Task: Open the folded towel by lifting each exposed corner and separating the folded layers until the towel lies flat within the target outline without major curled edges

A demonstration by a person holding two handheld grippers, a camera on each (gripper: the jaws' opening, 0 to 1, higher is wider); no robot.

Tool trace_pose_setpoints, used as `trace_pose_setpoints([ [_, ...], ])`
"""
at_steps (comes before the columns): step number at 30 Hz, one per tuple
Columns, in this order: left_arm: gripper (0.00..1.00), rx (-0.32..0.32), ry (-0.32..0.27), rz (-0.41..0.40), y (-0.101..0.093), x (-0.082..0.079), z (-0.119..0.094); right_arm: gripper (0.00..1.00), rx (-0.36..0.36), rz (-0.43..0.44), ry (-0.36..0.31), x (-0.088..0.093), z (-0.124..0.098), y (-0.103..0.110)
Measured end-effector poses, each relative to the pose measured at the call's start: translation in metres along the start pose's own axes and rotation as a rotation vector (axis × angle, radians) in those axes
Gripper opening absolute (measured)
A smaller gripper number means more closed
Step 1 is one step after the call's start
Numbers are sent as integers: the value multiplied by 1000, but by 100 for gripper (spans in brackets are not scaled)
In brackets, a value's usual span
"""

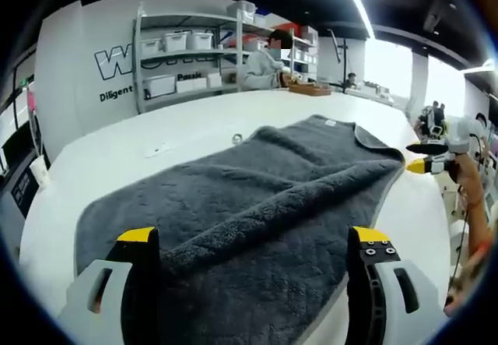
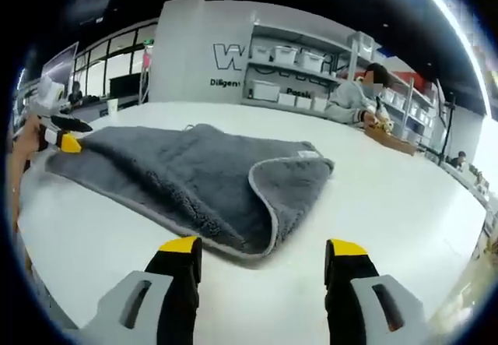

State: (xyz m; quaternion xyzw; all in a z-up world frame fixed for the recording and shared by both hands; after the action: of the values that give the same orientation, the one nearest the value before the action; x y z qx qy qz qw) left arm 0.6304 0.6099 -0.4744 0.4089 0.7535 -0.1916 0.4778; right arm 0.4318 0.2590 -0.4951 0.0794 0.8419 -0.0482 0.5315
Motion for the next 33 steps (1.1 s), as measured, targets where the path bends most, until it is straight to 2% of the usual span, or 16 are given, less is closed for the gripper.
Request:
trace_pose_setpoints([
  [3, 99, -1, -5, -9, 1, 0, -1, 68, -38, 21, -38, -9, -8, 6],
  [4, 99, 15, -11, -12, 0, -1, -3, 73, -48, 24, -46, -13, -11, 8],
  [6, 99, 7, -41, -18, 0, -7, -7, 85, -57, 23, -49, -15, -14, 10],
  [10, 99, -7, -51, -13, 1, -9, -9, 99, -62, 16, -47, -15, -17, 11],
  [14, 99, -4, -49, -11, -4, -5, -13, 99, -75, 7, -18, -11, -18, 12],
  [19, 99, -2, -63, -29, -18, 1, -32, 99, -115, 1, -2, -6, -17, 22],
  [22, 99, -14, -65, -32, -24, 6, -50, 99, -145, 0, 4, -4, -15, 29],
  [28, 99, -86, -81, -70, -27, 19, -89, 99, -211, -16, 3, -4, -15, 48],
  [30, 99, -115, -94, -114, -29, 26, -104, 99, -237, -28, 0, -5, -15, 56],
  [33, 99, -118, -109, -146, -33, 36, -122, 99, -286, -54, -10, -9, -14, 74],
])
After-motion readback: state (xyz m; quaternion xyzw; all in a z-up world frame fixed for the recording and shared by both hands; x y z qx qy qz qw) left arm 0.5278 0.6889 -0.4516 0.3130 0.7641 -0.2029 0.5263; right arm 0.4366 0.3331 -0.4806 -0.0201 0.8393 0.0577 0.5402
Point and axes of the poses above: the point that each gripper's makers call its tool centre point, and the gripper's own axes: z roughly forward along the fingers, y roughly to its left, x roughly out of its underside, the point moved 3 cm from there along -z, roughly backward along the fingers, and after that the axes turned 7 degrees about z, right-handed, at the moved point
